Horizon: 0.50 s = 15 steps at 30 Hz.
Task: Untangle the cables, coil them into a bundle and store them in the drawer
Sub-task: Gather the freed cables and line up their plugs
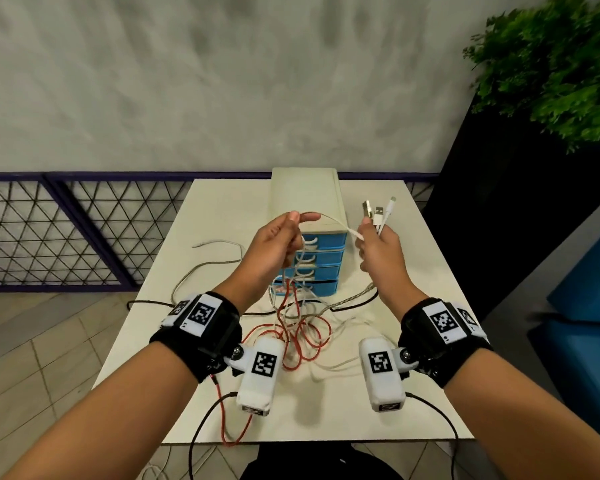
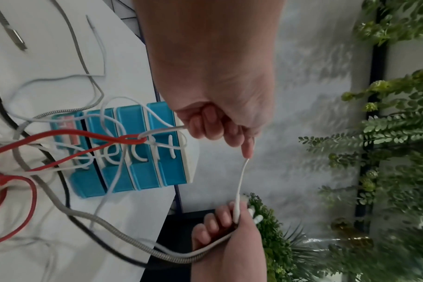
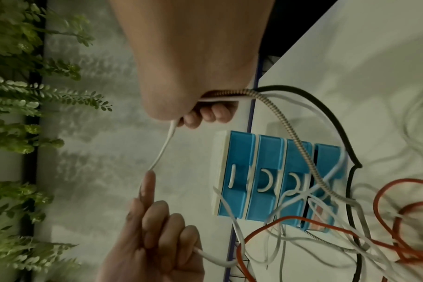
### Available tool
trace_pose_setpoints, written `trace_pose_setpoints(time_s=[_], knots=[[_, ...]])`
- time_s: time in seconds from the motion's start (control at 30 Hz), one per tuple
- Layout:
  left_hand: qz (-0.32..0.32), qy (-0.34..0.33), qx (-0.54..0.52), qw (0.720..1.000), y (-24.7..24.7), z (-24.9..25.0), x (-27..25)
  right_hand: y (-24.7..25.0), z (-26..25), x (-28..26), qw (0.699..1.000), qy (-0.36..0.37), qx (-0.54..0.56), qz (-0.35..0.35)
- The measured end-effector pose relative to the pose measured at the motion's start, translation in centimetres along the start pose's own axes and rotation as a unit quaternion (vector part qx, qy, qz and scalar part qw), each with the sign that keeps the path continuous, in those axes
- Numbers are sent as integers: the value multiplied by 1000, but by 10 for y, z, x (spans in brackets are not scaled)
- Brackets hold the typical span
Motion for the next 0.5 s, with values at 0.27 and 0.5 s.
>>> trace_pose_setpoints(time_s=[0.27, 0.5], knots=[[66, 3, 12, 998, 11, -7, -1, -1, -1, 0, 999, -16, 26, -11], [-90, -60, 146, 983, -26, -22, -16, -34, -9, -10, 965, -96, 196, -146]])
Point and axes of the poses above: each hand's wrist, its own x-axis towards the middle knuckle, its own y-axis out of the back of the hand, z = x × y, the point moved 5 cm from there along x, towards the middle knuckle
